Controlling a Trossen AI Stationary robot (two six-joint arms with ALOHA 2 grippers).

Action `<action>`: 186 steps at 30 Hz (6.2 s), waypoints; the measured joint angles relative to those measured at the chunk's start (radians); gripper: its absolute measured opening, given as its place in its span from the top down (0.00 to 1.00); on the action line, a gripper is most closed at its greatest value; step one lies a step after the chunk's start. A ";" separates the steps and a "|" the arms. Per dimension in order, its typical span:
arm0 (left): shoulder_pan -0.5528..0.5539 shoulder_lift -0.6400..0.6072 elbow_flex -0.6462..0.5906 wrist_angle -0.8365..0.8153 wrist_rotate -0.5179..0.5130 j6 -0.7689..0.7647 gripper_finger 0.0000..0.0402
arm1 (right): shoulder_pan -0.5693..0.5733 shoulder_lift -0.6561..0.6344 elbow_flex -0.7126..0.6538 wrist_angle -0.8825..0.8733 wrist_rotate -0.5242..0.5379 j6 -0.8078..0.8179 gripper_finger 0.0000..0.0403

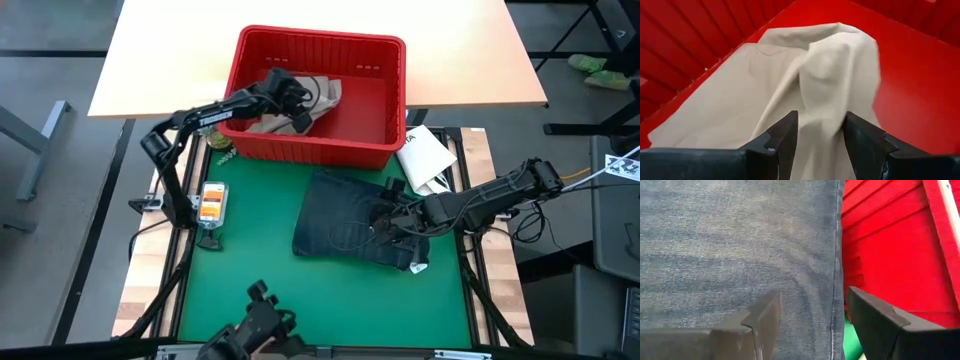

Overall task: Fold Laundry from Bin
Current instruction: Fold the gray shorts

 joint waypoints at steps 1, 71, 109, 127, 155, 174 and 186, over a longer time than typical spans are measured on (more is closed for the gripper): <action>0.002 0.010 0.000 0.016 0.000 0.001 0.62 | 0.000 0.000 0.000 0.000 0.001 0.000 0.44; -0.052 -0.639 0.000 0.300 0.420 -0.277 1.00 | 0.000 -0.012 0.277 0.084 0.237 -0.431 0.44; -0.090 -0.639 0.000 0.230 0.418 -0.274 1.00 | -0.098 -0.023 0.287 0.236 0.292 -0.458 0.44; -0.090 -0.640 0.000 0.226 0.610 -0.295 1.00 | -0.098 -0.049 0.320 0.311 0.245 -0.540 0.94; -0.090 -0.914 0.002 0.208 1.029 -0.667 1.00 | -0.054 -0.037 0.662 0.313 -0.323 -0.617 0.96; -0.424 -0.904 -0.019 -0.575 0.627 -0.337 1.00 | 0.219 0.000 0.661 0.042 -0.087 -0.262 0.99; -0.609 -0.750 -0.254 -0.492 0.114 -0.230 1.00 | 0.222 0.035 0.661 -0.208 0.033 -0.036 0.98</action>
